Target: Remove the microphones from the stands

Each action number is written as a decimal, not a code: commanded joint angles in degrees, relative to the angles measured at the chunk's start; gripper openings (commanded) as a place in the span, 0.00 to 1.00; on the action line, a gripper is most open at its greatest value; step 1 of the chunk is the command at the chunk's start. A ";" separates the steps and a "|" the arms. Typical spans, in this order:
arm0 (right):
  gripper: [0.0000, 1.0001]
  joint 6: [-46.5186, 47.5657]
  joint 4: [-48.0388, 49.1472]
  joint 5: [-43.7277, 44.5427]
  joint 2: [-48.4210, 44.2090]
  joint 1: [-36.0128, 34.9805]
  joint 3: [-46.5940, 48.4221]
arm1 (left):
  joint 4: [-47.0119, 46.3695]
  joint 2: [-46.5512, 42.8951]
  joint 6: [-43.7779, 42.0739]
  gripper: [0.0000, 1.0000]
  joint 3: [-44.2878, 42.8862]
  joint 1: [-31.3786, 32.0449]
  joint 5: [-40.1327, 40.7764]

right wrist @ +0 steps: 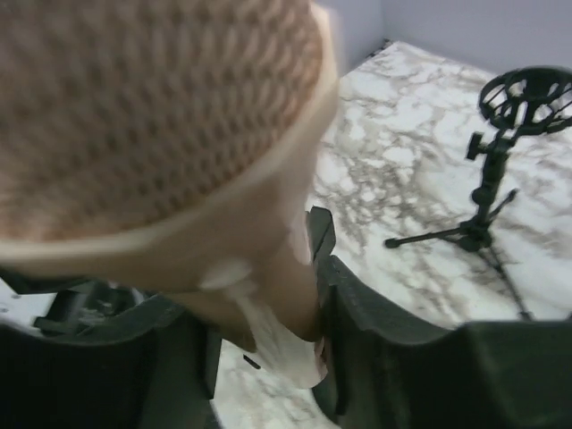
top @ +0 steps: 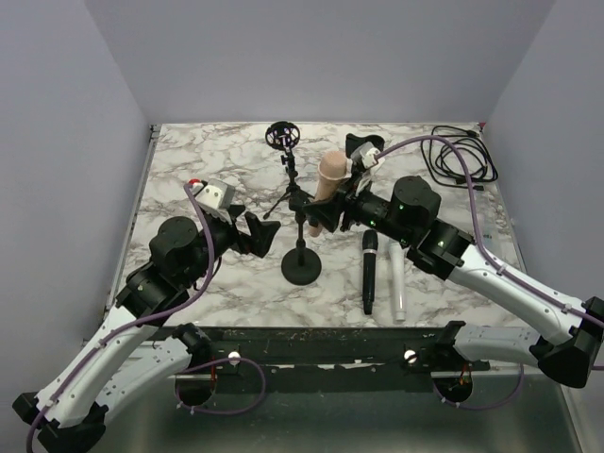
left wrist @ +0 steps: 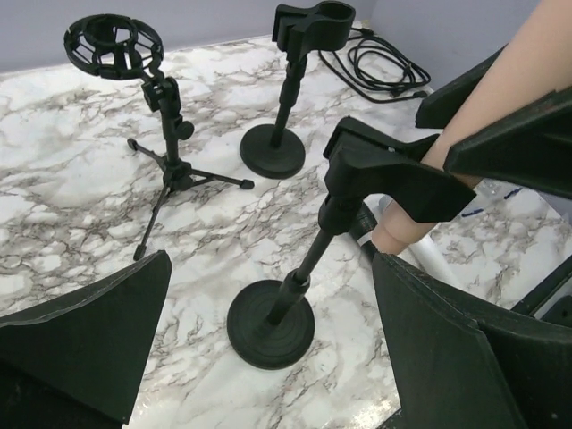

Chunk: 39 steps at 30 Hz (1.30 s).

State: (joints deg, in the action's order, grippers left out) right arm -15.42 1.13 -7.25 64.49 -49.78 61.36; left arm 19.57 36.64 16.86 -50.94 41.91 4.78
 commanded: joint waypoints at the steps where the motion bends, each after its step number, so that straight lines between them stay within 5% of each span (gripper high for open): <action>1: 0.34 5.85 -1.02 -2.07 1.91 0.12 3.38 | -4.77 -0.63 2.18 0.99 1.63 -5.94 -12.21; 3: 0.11 9.56 -2.81 -2.25 2.32 0.12 3.48 | -7.25 -1.13 1.82 0.99 2.69 -8.01 -17.09; 5: 0.01 12.14 -2.82 -2.49 2.57 0.11 3.54 | -10.52 -1.44 0.51 0.99 3.80 -9.73 -24.55; 12: 0.01 17.55 -6.49 -27.34 7.01 4.80 9.27 | -20.54 -0.25 -6.16 0.99 5.74 -10.80 -43.16; 17: 0.01 20.06 -12.19 -42.12 11.44 9.37 14.91 | -15.72 1.88 -16.10 0.99 2.45 -12.48 -47.06; 21: 0.01 20.65 -12.96 -50.96 13.57 13.05 15.49 | -22.17 -0.50 -26.14 0.99 7.07 -15.96 -48.21; 26: 0.01 22.00 -14.24 -53.60 13.42 13.61 14.60 | -20.19 7.70 -26.37 0.98 1.18 -25.10 -65.02; 33: 0.01 22.37 -14.95 -53.59 13.08 13.76 14.53 | -14.06 19.14 -27.89 0.98 -6.94 -26.80 -76.53; 39: 0.01 21.75 -14.62 -53.42 13.70 13.74 14.75 | -23.20 21.81 -21.78 0.99 -3.46 -26.58 -79.83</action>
State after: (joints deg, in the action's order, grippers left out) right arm 8.21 -9.13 -57.23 77.67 -35.66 75.44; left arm 1.91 57.95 -7.60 -56.10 15.44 -67.55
